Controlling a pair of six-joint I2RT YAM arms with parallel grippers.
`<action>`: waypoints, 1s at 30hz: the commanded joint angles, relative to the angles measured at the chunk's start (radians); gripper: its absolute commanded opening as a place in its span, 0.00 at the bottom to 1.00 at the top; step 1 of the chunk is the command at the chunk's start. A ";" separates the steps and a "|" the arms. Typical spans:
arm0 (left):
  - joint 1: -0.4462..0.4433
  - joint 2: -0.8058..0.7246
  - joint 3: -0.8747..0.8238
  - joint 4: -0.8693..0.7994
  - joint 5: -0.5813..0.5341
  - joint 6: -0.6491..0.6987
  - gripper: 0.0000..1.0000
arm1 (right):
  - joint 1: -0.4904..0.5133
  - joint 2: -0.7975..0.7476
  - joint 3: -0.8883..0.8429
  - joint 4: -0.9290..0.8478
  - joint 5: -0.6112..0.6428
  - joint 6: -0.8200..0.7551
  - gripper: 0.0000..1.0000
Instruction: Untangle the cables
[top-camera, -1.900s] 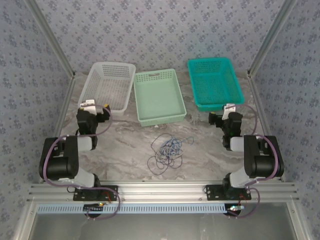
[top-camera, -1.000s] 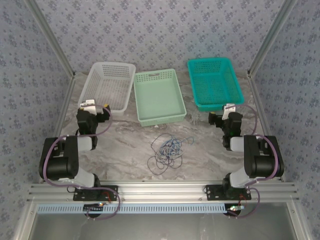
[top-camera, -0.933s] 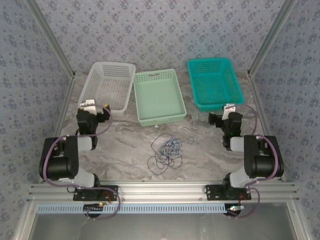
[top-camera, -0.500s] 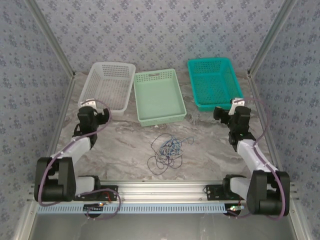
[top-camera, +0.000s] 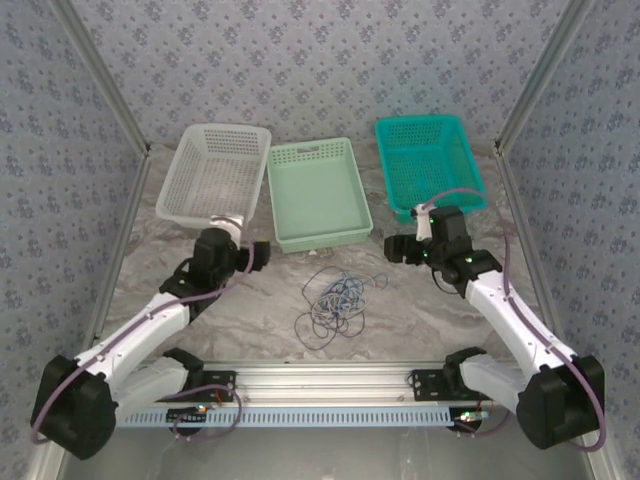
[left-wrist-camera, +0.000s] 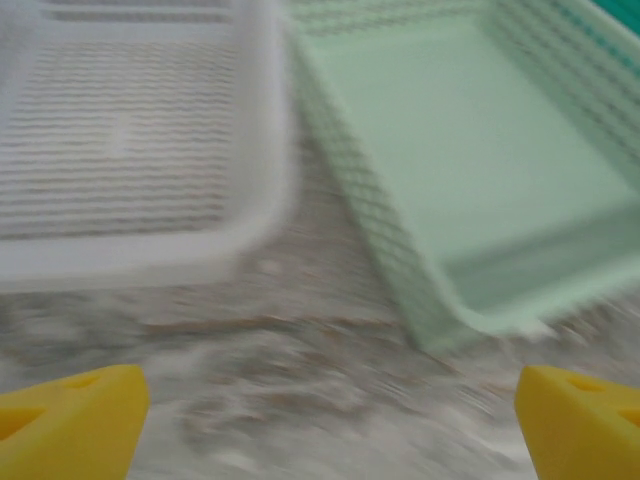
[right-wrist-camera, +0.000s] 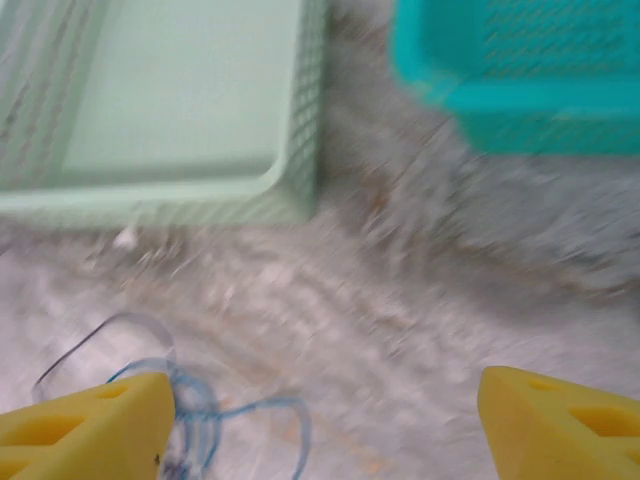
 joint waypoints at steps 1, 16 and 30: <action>-0.113 0.034 0.045 -0.083 0.107 -0.009 0.93 | 0.069 0.044 0.043 -0.114 -0.117 0.071 0.78; -0.324 0.492 0.359 -0.103 0.425 -0.166 0.82 | 0.123 0.077 -0.038 -0.052 -0.020 0.214 0.77; -0.343 0.749 0.542 -0.179 0.455 -0.248 0.69 | 0.091 -0.017 -0.096 -0.048 0.020 0.232 0.78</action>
